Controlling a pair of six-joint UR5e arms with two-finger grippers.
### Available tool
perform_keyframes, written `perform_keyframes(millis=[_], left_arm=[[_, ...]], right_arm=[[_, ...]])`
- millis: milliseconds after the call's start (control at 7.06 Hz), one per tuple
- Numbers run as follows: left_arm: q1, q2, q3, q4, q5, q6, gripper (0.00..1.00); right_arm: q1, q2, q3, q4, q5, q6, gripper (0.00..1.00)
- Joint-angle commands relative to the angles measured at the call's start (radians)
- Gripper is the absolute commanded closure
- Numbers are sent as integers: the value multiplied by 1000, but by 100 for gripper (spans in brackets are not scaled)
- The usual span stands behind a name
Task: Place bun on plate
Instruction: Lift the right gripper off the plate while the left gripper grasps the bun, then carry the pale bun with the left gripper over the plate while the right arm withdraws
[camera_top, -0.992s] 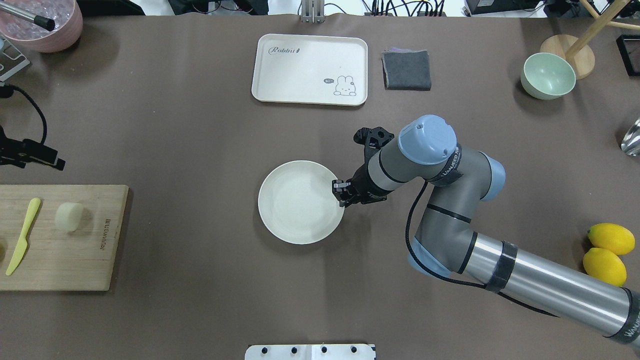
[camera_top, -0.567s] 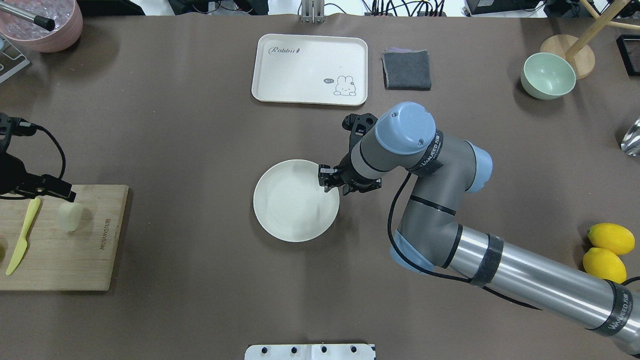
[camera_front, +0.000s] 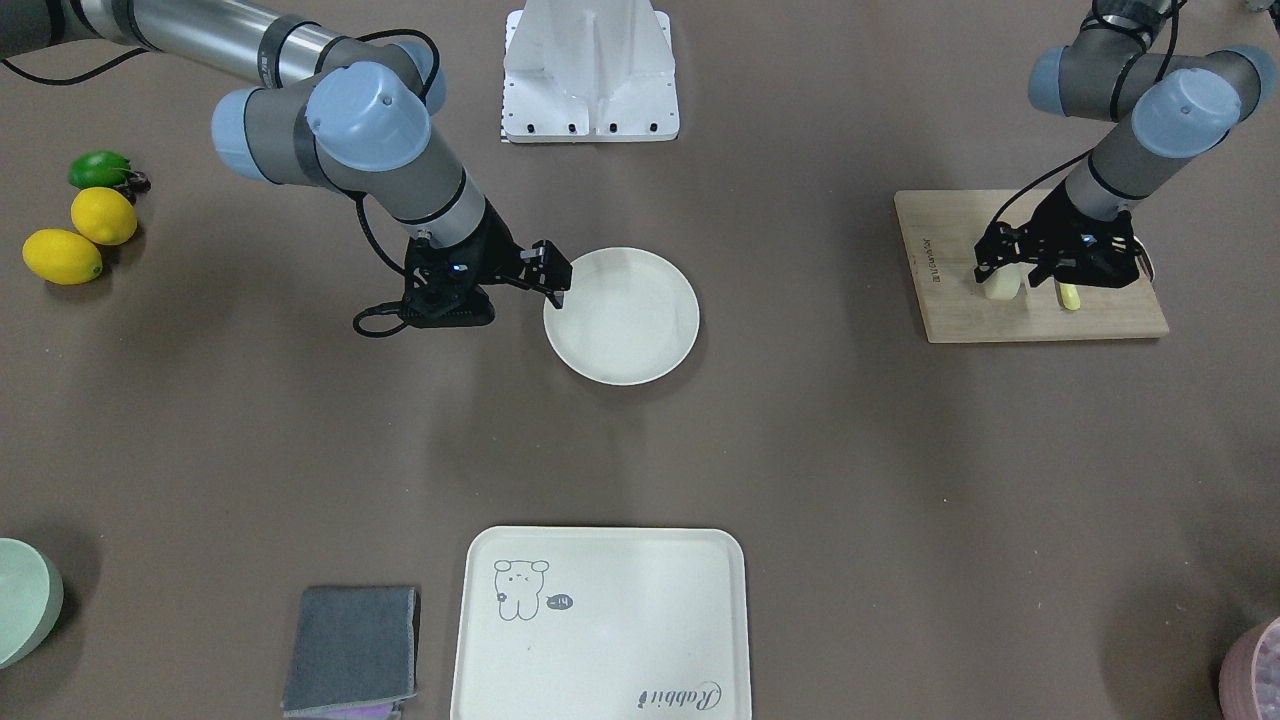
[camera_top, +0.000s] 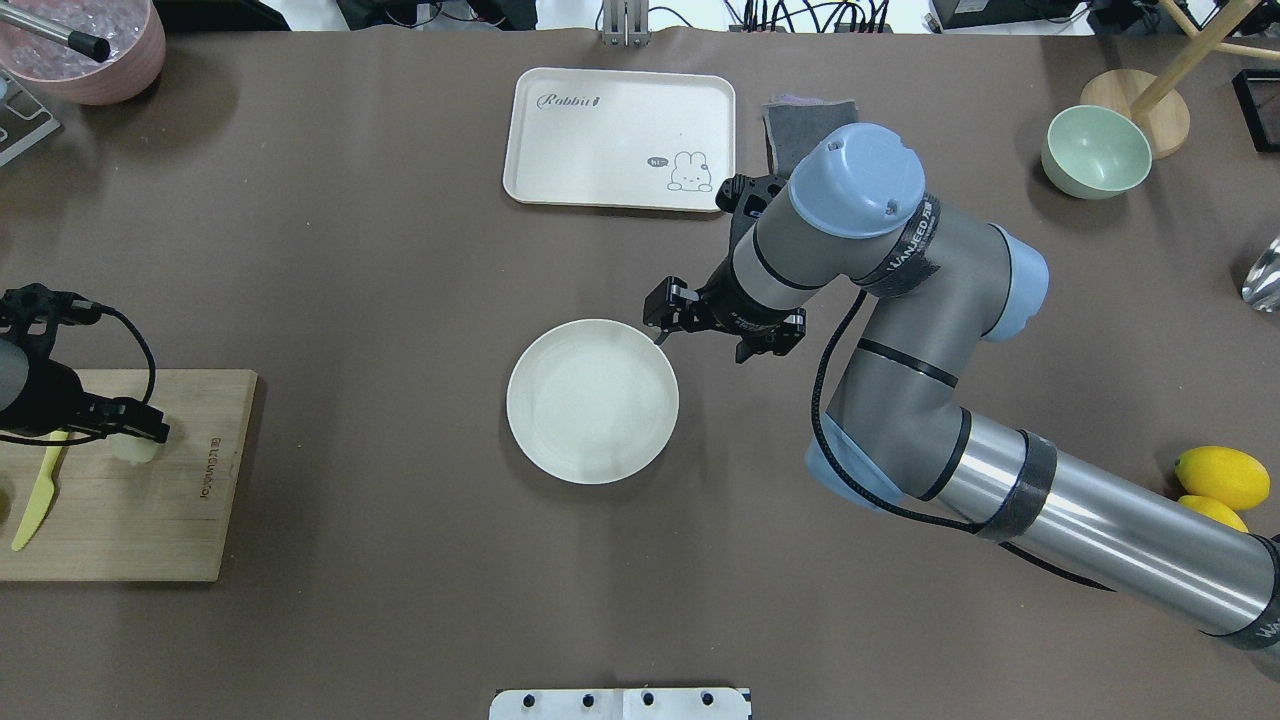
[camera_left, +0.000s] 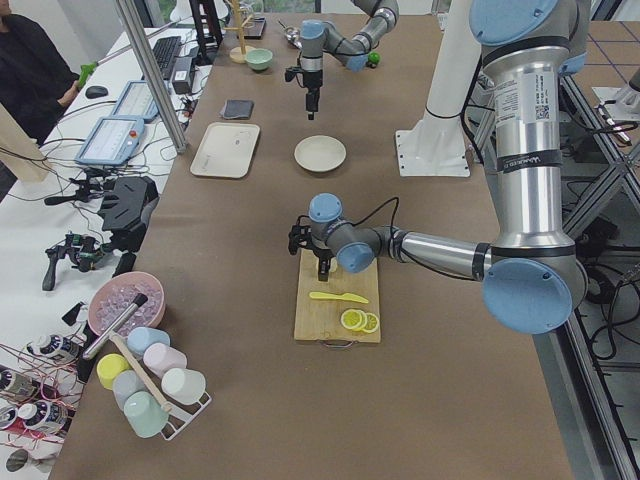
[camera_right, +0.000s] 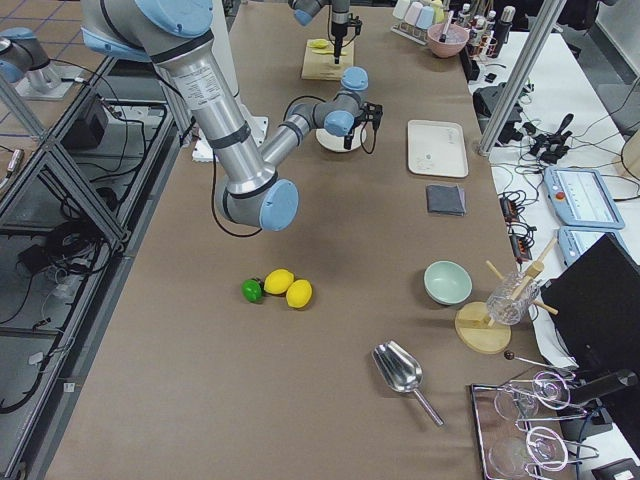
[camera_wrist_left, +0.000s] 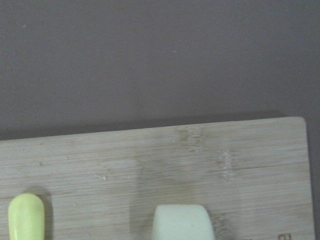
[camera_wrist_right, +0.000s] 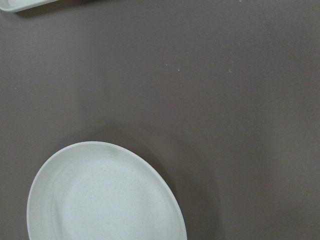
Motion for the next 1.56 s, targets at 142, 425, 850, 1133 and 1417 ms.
perform_keyframes(millis=[142, 425, 850, 1133, 1417], left_arm=[[-5, 3, -33, -6, 1, -2, 100], [-5, -67, -136, 40, -7, -102, 100], [87, -397, -127, 252, 19, -285, 100], [264, -676, -13, 434, 260, -384, 100], [323, -807, 101, 441, 300, -473, 100]], right_arm=[[2, -4, 23, -6, 3, 4, 0], [74, -42, 104, -119, 44, -28, 0], [366, -325, 221, -126, 247, -396, 1], [463, -486, 226, -124, 256, -651, 1], [580, -615, 218, -126, 267, -903, 1]])
